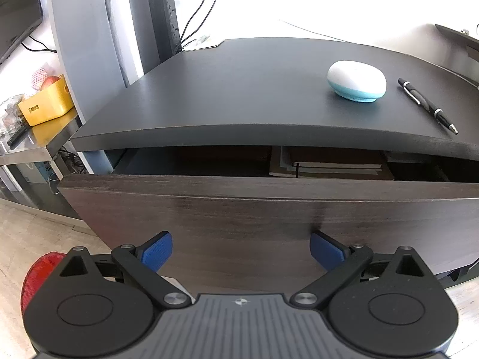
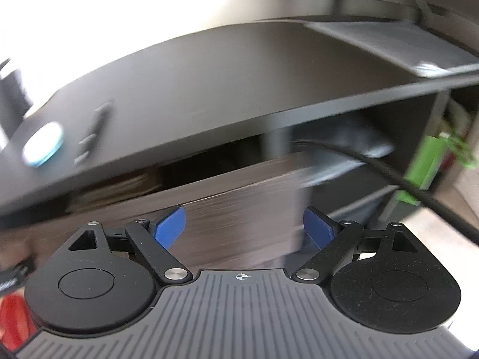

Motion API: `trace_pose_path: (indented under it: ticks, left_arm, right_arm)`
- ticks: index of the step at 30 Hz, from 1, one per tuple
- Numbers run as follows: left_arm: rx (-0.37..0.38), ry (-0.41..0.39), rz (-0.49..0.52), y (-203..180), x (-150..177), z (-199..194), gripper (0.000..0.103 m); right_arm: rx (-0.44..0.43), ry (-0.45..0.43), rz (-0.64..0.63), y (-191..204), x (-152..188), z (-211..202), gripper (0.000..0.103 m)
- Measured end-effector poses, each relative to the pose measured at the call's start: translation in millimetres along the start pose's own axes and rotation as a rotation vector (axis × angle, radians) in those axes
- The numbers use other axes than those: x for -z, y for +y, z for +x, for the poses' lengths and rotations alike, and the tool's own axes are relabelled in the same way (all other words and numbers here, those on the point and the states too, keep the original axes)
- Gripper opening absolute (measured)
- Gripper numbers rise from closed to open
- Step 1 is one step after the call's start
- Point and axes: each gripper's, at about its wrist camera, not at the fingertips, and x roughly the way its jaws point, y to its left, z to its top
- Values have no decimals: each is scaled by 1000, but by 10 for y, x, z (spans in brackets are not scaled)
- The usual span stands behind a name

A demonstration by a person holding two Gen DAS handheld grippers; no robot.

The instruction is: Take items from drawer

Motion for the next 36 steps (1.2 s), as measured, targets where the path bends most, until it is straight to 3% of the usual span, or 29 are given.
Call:
trace_pose_path:
  ticks: [4,9,12,19,26,36]
  left_arm:
    - [-3,17,15,-9,60,1,100]
    - [-3,26,8,5,143,-56,100]
    - [-6,20,5,13,156,-78,100]
    - [-18,-3,-3,24,96,-54,100]
    - [-41,-12,6,34,47,44,99]
    - [-32,-14,2,19,-2,92,100]
  right_arm:
    - [99,-14,73,-496,-37,-168,90]
    - [150,18,101,-704,174,-310,91]
    - [88,56,51,-505,282,-261,91]
    - [-175,48,-67,287,291,41,91]
    - [-204,10,-130,617,249,249,91]
    - [-193,-31,-201,745,215,254,91]
